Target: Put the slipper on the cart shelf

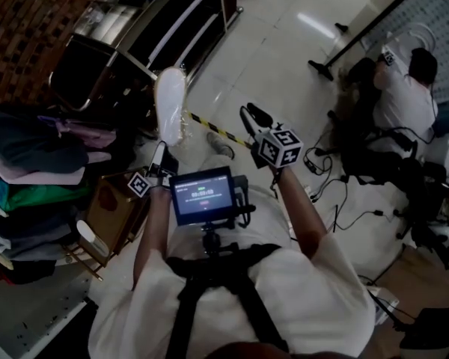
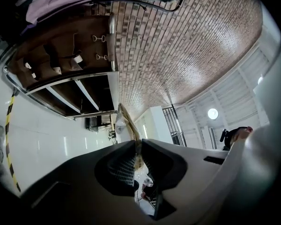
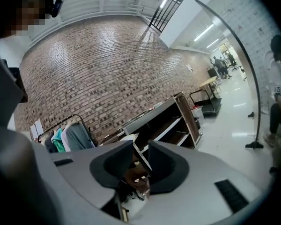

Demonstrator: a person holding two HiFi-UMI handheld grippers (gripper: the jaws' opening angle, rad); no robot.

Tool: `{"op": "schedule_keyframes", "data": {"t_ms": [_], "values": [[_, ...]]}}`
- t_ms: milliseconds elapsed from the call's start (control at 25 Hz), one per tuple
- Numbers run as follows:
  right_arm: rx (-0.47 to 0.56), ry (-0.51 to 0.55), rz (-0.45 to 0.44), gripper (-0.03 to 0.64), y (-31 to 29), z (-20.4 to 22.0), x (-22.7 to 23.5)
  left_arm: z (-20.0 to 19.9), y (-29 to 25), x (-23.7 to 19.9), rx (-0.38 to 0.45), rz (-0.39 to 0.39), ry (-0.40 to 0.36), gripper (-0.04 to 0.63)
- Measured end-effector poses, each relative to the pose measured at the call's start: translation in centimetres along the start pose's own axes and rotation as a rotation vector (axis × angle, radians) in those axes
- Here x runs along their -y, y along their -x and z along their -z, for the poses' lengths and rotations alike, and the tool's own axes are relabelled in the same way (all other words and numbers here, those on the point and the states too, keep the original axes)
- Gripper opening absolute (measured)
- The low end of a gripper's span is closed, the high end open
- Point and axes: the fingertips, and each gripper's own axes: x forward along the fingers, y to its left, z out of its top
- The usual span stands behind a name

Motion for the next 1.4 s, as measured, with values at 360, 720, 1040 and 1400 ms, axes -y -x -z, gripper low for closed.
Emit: {"op": "schedule_keyframes", "data": {"t_ms": [360, 720, 1040, 1400], "values": [[-0.027, -0.023, 0.048, 0.109, -5.7, -2.5, 4.9, -2.2, -7.1, -4.1, -0.052, 0.004, 0.06, 0.038], [-0.051, -0.034, 0.067, 0.109, -13.2, -6.1, 7.7, -5.6, -13.0, -7.4, -0.11, -0.004, 0.116, 0.038], [-0.107, 0.0, 0.072, 0.109, -20.9, -10.3, 11.0, -8.8, -19.4, -11.9, -0.115, -0.008, 0.162, 0.038], [-0.15, 0.033, 0.002, 0.109, -26.7, -12.6, 12.2, -9.6, -21.2, -13.5, -0.058, -0.043, 0.174, 0.04]]}}
